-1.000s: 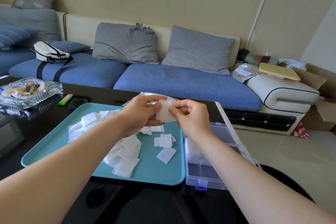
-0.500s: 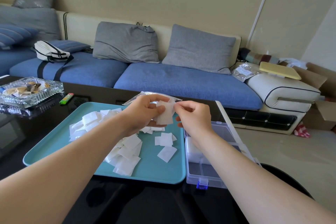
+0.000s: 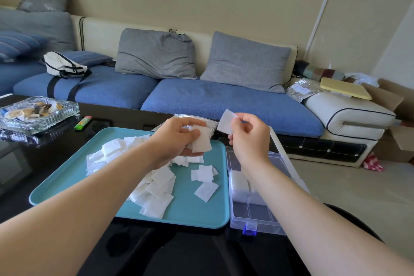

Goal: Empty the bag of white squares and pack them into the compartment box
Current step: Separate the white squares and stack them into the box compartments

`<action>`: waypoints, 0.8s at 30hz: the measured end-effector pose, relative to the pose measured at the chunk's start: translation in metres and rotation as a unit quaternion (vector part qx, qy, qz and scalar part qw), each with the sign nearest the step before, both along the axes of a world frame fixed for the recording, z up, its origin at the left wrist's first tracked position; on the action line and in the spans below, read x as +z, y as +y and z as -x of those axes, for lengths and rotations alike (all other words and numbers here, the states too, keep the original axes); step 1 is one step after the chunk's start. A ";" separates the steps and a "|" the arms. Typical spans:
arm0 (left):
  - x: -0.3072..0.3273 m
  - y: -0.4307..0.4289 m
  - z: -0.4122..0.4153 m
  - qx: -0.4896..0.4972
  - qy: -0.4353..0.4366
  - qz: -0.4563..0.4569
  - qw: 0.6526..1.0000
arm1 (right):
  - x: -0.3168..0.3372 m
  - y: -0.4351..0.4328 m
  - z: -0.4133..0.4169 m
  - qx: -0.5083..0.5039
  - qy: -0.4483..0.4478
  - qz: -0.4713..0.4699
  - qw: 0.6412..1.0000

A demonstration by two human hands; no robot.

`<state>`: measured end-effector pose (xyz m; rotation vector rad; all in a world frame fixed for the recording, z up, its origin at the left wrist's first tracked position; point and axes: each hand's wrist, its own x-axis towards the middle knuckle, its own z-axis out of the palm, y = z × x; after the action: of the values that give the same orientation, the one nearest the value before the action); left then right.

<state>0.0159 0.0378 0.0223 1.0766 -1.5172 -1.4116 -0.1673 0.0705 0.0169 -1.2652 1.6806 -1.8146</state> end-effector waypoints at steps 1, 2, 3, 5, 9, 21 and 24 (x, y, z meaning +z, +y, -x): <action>-0.001 -0.001 0.000 -0.006 -0.002 -0.010 1.000 | 0.002 0.002 0.002 0.053 0.006 -0.013 0.999; -0.001 -0.001 0.001 -0.013 -0.001 -0.023 1.000 | 0.003 0.005 0.002 0.105 0.024 -0.031 0.994; -0.001 -0.001 0.002 -0.021 0.001 -0.037 0.999 | 0.003 0.007 0.000 0.141 0.055 -0.047 0.987; 0.001 -0.001 0.003 -0.036 0.007 -0.058 0.998 | -0.003 0.007 -0.002 0.146 0.145 -0.055 0.977; 0.004 0.002 0.005 -0.058 -0.003 -0.061 0.996 | -0.010 0.006 -0.005 0.104 0.227 -0.042 0.968; 0.001 0.002 0.001 -0.071 -0.021 -0.038 0.997 | -0.010 0.012 0.005 0.247 0.445 -0.029 0.860; 0.004 0.006 0.002 -0.094 -0.009 -0.053 0.994 | -0.010 0.008 0.007 0.239 0.430 -0.005 0.871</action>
<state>0.0141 0.0437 0.0268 1.0337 -1.6062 -1.6315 -0.1747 0.0784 0.0066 -2.4477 1.4920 -0.9708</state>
